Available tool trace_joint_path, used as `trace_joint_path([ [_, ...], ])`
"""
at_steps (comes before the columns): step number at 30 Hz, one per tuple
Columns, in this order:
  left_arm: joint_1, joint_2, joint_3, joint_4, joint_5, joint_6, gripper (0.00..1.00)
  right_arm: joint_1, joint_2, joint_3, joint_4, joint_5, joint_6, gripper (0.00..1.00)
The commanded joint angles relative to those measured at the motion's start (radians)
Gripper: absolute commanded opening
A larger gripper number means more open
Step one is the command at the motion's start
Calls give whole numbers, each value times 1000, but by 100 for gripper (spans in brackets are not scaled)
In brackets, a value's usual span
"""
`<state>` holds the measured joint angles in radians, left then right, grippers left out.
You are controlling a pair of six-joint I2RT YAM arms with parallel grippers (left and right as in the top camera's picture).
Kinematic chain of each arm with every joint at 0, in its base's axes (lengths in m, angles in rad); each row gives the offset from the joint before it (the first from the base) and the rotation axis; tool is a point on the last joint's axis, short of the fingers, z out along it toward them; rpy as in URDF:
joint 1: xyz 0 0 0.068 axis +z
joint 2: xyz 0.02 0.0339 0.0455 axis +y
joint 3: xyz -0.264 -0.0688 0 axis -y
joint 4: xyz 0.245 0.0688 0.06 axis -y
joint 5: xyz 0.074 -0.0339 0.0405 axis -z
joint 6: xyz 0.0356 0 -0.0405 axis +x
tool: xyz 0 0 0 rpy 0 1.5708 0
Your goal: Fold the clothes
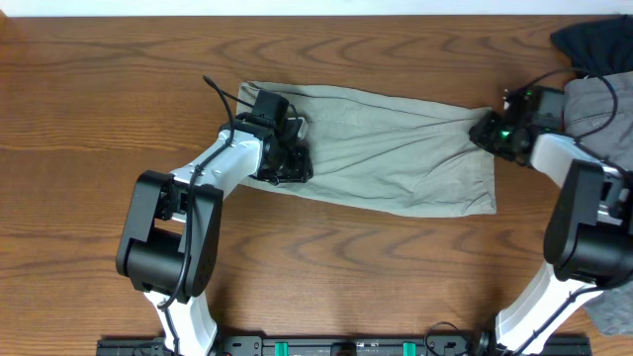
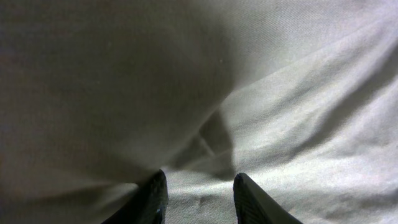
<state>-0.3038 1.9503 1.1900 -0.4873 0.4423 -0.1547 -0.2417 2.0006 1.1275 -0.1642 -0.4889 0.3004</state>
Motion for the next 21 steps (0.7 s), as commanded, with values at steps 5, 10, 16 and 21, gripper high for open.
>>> trace_joint_path([
  [5, 9, 28, -14, -3, -23, -13, 42, 85, -175, 23, -90, -315, -195, 1],
  [10, 9, 28, -14, -2, -23, -24, 46, 251, -176, 23, -135, -237, -280, 2],
  [16, 9, 28, -14, 6, -11, -31, 48, 441, -56, 23, -48, -76, -317, 4],
  [21, 9, 28, -14, 6, -11, -31, 49, 503, 66, 23, 82, -71, -291, 4],
])
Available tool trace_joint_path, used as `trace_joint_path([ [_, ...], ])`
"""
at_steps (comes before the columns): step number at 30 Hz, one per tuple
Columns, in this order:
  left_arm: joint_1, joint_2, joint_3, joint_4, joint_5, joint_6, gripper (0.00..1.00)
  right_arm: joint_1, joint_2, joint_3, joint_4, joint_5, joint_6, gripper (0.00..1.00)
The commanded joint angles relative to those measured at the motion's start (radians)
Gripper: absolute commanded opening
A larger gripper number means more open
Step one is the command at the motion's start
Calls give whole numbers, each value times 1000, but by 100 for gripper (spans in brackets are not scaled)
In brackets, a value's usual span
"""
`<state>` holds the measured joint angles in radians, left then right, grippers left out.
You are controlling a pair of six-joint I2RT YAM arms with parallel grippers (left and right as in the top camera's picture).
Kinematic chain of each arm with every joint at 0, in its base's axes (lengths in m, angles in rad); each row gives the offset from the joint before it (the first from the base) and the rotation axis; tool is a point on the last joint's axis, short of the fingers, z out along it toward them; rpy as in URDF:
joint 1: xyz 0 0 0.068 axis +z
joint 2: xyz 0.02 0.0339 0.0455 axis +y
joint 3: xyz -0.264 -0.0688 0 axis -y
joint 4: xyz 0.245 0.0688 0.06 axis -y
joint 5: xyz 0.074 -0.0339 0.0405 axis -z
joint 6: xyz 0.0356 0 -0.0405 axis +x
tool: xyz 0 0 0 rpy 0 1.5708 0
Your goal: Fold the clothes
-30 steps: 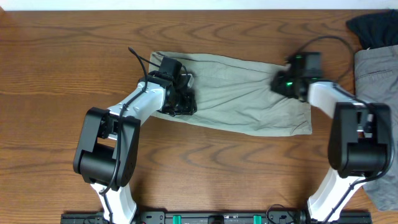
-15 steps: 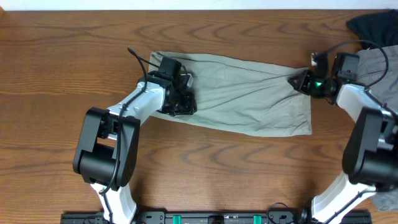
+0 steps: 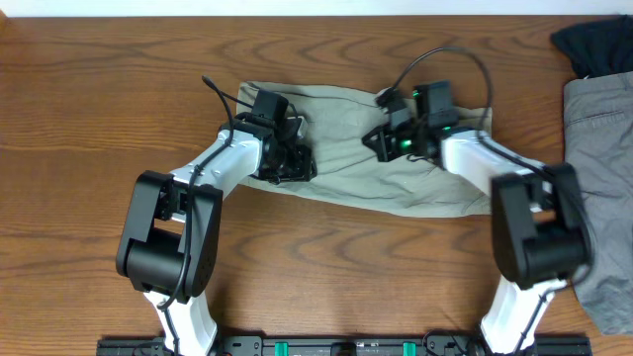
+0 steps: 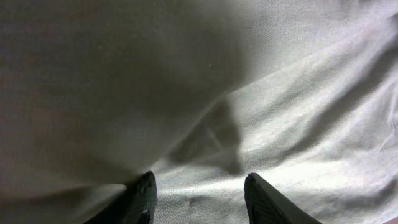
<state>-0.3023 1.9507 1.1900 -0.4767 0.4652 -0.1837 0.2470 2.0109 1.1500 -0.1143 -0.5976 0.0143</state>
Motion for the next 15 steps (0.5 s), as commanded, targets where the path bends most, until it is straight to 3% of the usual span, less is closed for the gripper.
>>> trace_joint_path([
  [1, 8, 28, -14, -5, -34, -2, 49, 16, 77, 0, 59, 53, 21, 4],
  [9, 8, 28, -14, -18, -34, -2, 50, -59, 190, 0, 261, 281, 250, 4],
  [15, 8, 28, -14, -27, -34, -2, 50, -195, 190, 6, 275, 292, 262, 4],
])
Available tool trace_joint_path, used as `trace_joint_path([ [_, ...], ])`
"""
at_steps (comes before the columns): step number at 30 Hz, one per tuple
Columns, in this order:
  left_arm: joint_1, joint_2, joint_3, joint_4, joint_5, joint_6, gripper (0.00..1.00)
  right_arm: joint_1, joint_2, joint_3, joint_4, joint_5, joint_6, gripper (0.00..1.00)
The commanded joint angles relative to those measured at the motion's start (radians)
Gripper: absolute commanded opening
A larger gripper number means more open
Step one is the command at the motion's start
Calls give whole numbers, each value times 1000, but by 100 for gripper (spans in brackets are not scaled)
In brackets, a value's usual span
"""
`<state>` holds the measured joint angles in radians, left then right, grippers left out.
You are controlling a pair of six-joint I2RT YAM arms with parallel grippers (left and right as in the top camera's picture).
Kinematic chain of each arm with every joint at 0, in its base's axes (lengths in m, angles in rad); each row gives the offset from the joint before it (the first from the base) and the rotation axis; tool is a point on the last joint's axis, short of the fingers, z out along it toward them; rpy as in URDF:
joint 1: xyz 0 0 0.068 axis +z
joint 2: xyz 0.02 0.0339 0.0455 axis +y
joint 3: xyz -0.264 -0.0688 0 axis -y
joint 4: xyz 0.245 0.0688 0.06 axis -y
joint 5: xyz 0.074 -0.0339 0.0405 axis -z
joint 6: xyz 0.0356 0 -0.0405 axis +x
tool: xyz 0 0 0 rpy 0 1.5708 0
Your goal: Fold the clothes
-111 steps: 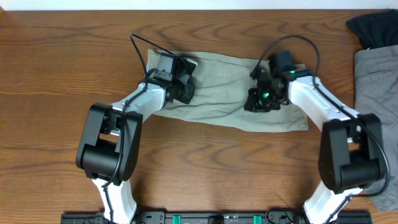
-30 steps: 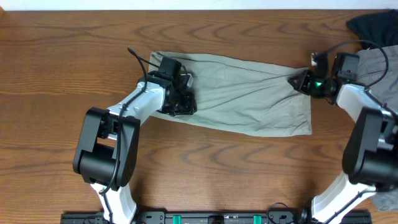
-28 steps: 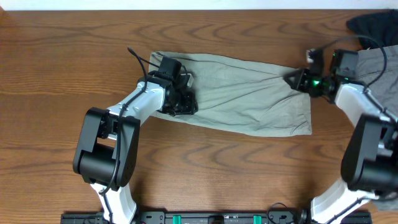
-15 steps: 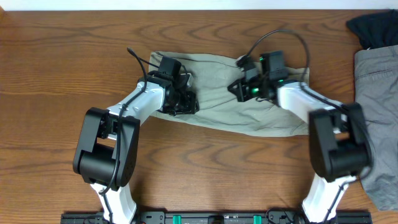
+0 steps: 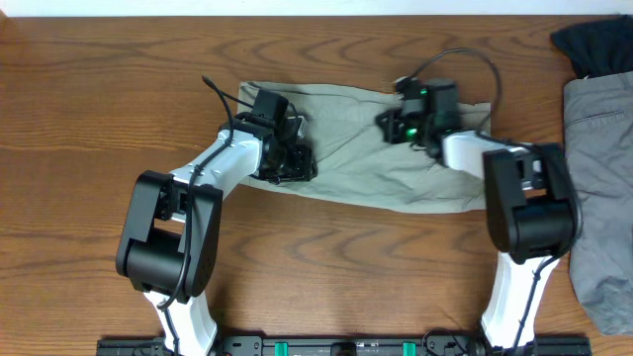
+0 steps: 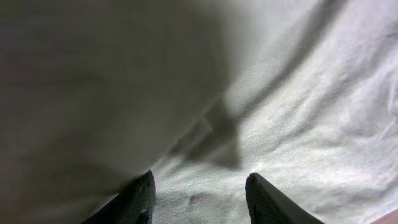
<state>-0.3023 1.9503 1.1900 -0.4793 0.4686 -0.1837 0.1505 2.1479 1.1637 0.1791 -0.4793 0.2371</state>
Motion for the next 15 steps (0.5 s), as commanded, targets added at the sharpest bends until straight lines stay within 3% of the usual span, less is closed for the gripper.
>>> trace_joint_path([
  [1, 8, 28, -14, -24, -38, -2, 50, -122, 53, -8, -19, 163, 39, 3],
  [7, 8, 26, -6, -25, -38, -1, 50, -235, 29, -5, -35, -68, 35, 2],
  [15, 8, -86, 62, -46, -34, 33, 50, -319, -196, -5, -108, -340, 31, 2],
])
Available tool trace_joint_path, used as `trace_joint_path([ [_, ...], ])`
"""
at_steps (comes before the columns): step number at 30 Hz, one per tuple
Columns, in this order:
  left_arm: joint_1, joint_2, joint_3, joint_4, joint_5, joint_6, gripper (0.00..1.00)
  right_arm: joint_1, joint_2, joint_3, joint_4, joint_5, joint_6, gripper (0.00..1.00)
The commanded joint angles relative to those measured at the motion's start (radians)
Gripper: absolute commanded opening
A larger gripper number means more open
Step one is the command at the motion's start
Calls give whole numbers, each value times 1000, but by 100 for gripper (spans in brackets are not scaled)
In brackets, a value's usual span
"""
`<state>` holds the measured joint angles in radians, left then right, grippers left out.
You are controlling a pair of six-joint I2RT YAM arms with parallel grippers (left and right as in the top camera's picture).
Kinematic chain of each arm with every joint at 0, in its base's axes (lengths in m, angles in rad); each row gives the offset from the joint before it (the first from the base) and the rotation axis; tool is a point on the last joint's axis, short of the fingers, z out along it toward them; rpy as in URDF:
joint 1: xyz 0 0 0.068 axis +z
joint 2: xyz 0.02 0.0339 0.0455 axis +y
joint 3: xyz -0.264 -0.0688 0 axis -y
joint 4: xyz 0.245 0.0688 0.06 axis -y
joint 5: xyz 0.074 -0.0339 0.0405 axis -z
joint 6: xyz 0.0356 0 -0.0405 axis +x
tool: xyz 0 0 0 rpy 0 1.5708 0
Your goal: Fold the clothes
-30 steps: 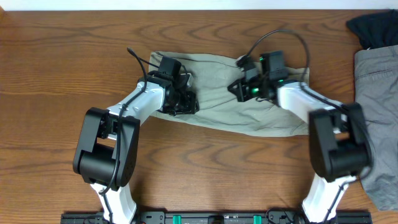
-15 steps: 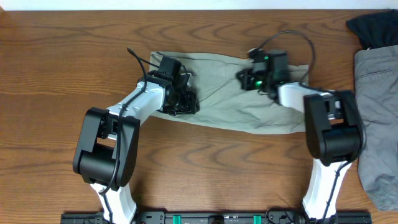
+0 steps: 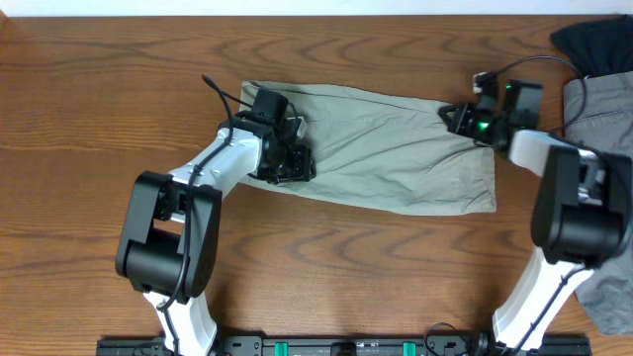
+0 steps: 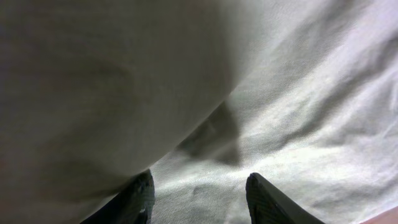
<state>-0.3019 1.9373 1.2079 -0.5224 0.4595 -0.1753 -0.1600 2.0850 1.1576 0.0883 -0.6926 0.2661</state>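
Observation:
A pale olive garment (image 3: 396,158) lies spread lengthwise across the wooden table (image 3: 99,119). My left gripper (image 3: 295,163) rests on its left part. In the left wrist view this gripper (image 4: 199,186) is open, its fingertips (image 4: 142,190) set apart on the cloth and a raised fold overhanging the left one. My right gripper (image 3: 457,117) sits at the garment's upper right corner, low on the cloth. Its jaws are too small to read in the overhead view.
A dark blue garment (image 3: 593,44) lies at the back right corner. A grey garment (image 3: 605,104) lies beside it along the right edge, behind the right arm. The left arm's cable (image 3: 223,99) loops over the garment's upper left corner.
My right gripper has moved from the garment's upper middle to its upper right corner. The cloth there now lies stretched out to the right. The left gripper stays open in place.
First my right gripper was at the garment's right edge and the left fingers stood closer together. Then the right gripper was over the garment's middle and the left fingers were wider apart. Then it was at the top edge, and now at the upper right corner.

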Motion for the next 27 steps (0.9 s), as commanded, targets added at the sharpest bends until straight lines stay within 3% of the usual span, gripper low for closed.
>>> trace_joint_path([
  [1, 7, -94, 48, 3, -25, 29, 51, -9, -173, 1, -53, -126, 1, 2],
  [4, 7, -159, 50, 48, -25, 70, 50, -7, -280, 1, -193, -104, -1, 2],
  [8, 7, -175, 49, 151, -26, 179, 40, 11, -368, 1, -460, 42, -1, 2],
  [11, 7, -140, 49, 227, -26, 275, 35, 39, -378, 1, -667, 195, -1, 1],
  [15, 9, -65, 49, 323, -26, 314, 32, 80, -361, -3, -844, 349, -1, 2],
  [21, 18, 48, 49, 418, -34, 317, 30, 126, -333, -22, -841, 383, -14, 3],
  [27, 27, 125, 49, 428, -176, 317, 27, 141, -330, -70, -738, 372, -46, 4],
])
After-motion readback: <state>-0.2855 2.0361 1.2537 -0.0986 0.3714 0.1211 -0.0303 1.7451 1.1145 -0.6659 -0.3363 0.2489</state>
